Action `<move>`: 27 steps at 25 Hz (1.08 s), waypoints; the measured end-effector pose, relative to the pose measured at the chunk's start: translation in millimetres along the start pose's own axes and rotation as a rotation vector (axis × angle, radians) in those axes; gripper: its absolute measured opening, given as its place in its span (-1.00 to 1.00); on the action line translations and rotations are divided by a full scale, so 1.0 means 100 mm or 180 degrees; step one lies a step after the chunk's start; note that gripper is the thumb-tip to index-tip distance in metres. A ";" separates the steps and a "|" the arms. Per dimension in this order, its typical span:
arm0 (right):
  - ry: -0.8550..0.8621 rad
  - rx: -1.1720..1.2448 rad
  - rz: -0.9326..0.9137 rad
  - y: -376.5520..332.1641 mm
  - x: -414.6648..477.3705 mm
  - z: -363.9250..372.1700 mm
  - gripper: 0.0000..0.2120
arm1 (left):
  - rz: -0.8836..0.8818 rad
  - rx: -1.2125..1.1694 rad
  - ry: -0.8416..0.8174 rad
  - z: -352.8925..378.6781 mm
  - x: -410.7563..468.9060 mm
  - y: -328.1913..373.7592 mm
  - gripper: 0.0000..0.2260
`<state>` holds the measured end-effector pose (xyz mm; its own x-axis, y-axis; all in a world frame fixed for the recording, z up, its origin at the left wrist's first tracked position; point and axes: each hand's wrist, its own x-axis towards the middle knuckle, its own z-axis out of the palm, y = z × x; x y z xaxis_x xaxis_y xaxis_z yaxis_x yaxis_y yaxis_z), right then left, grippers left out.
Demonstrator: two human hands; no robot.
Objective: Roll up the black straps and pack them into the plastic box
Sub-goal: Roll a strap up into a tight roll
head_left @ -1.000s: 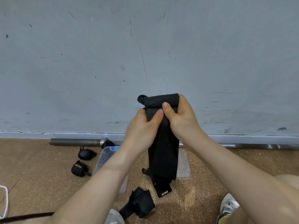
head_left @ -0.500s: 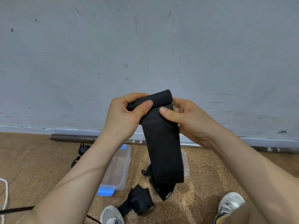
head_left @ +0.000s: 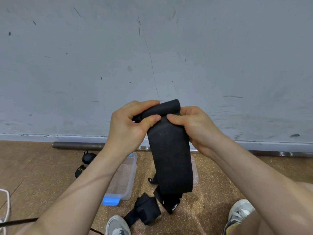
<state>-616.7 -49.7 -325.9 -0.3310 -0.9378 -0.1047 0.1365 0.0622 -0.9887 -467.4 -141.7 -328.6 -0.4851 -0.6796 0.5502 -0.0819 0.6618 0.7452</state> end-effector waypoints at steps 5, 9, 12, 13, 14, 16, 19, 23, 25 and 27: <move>-0.0325 0.0536 0.0454 -0.11 -0.05 -0.07 -0.83 | 0.1144 0.0817 0.0066 0.03 -0.03 -0.13 -0.76; -0.0436 0.0542 0.0359 -0.10 -0.05 -0.11 -0.76 | 0.1508 0.1133 -0.0172 0.01 0.01 -0.18 -0.77; -0.0255 0.0384 0.0075 -0.09 -0.02 -0.16 -0.85 | 0.0432 0.0367 -0.0747 -0.02 0.01 -0.07 -0.76; -0.0214 0.0386 -0.0025 -0.10 -0.02 -0.19 -0.87 | -0.0014 -0.0068 -0.0713 -0.01 0.00 -0.02 -0.81; -0.0209 0.0351 -0.0137 -0.12 -0.02 -0.22 -0.86 | -0.0486 -0.0499 -0.0517 0.00 0.01 0.02 -0.85; -0.0284 -0.0062 -0.0435 -0.14 -0.04 -0.23 -0.81 | -0.1427 -0.1155 -0.0147 -0.02 0.08 0.03 -0.86; -0.0333 -0.1183 -0.0816 -0.15 -0.09 -0.18 -0.73 | -0.1782 -0.1626 -0.0746 -0.14 0.13 -0.05 -0.92; -0.0292 -0.1510 -0.1033 -0.13 -0.12 -0.10 -0.68 | -0.1137 -0.0878 -0.1171 -0.15 0.09 0.04 -0.76; -0.0248 -0.1272 -0.0976 -0.13 -0.11 -0.08 -0.66 | -0.0913 -0.0649 -0.0815 -0.12 0.09 0.11 -0.76; -0.0212 -0.1486 -0.0949 -0.16 -0.10 -0.09 -0.67 | -0.0781 -0.0458 -0.0563 -0.13 0.10 0.11 -0.72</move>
<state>-624.1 -38.2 -309.8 -0.2301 -0.9566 0.1788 -0.3870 -0.0786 -0.9187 -461.4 -145.0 -309.7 -0.6109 -0.7393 0.2832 -0.0973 0.4251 0.8999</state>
